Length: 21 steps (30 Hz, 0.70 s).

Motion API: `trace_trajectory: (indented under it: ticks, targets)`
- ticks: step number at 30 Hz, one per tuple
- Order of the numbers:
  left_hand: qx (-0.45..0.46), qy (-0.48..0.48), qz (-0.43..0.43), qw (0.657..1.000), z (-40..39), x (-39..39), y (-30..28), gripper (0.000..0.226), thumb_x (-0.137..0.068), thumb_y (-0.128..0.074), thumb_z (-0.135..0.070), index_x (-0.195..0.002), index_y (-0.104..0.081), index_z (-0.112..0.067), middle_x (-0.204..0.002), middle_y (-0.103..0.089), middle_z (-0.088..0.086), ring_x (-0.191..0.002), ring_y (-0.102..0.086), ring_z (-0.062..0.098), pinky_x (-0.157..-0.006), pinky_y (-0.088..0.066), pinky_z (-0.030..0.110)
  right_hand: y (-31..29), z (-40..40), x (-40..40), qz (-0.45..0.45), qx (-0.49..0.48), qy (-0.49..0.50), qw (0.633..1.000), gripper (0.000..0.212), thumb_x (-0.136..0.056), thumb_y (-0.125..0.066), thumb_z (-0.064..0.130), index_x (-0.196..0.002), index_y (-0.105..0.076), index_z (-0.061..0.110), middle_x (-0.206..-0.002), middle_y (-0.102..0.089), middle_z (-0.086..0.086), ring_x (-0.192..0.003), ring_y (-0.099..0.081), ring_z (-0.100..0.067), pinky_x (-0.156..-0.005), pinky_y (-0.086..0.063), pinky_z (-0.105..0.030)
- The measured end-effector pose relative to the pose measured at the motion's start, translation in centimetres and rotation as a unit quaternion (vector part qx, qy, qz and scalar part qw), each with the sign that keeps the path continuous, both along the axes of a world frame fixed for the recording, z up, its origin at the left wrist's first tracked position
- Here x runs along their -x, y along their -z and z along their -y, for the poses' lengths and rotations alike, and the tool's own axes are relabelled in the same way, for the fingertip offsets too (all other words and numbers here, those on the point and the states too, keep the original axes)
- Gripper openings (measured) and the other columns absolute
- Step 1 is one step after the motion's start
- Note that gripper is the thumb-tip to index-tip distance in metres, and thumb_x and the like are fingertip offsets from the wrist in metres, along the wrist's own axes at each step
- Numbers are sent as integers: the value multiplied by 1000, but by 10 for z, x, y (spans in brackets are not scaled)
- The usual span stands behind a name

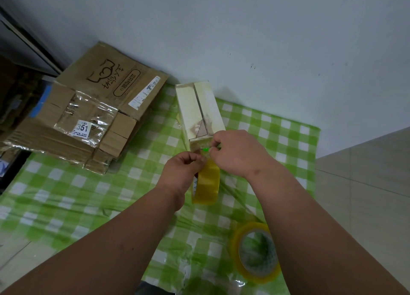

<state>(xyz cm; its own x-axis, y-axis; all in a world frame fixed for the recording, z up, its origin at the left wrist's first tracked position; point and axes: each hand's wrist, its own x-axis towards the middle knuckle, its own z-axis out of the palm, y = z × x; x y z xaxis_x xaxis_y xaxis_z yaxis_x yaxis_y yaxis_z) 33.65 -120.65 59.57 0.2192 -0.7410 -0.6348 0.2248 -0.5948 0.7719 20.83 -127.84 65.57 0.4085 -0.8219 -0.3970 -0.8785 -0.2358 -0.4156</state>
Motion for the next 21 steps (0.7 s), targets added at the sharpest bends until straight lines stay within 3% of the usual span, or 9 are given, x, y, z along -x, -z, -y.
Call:
trace_trajectory:
  ticks: [10,16,18,21]
  targets:
    - [-1,0,19,1000,0,-1,-1,11,-89,-68,-7,-79,-66,-10,-74,-65,-2,-48,-54,-5,-42,-37,9,-2,0,2,-37,20,-16,999,19,-91,-51,31,-100,-66,24,-90,-63,5,-80,-58,-17,-66,-48,-32]
    - [2,1,16,1000,4,-4,-3,12,-89,-68,-5,-78,-65,-10,-66,-63,-3,-47,-55,-2,-40,-37,9,4,0,7,-36,40,-9,998,19,-90,-48,27,-98,-65,23,-86,-62,5,-78,-57,-18,-58,-42,-29]
    - [-1,1,22,1000,6,-6,-3,12,-88,-69,-5,-78,-65,-11,-67,-64,-6,-52,-57,-1,-41,-38,8,5,1,12,-44,45,-4,998,19,-89,-48,26,-98,-65,23,-81,-59,7,-77,-56,-19,-56,-39,-28]
    - [-10,-1,27,1000,8,-12,-1,11,-89,-68,-7,-80,-65,-11,-87,-68,-7,-70,-64,1,-43,-40,8,10,2,23,-44,34,17,998,21,-89,-48,27,-99,-66,22,-76,-56,8,-77,-58,-20,-61,-41,-29]
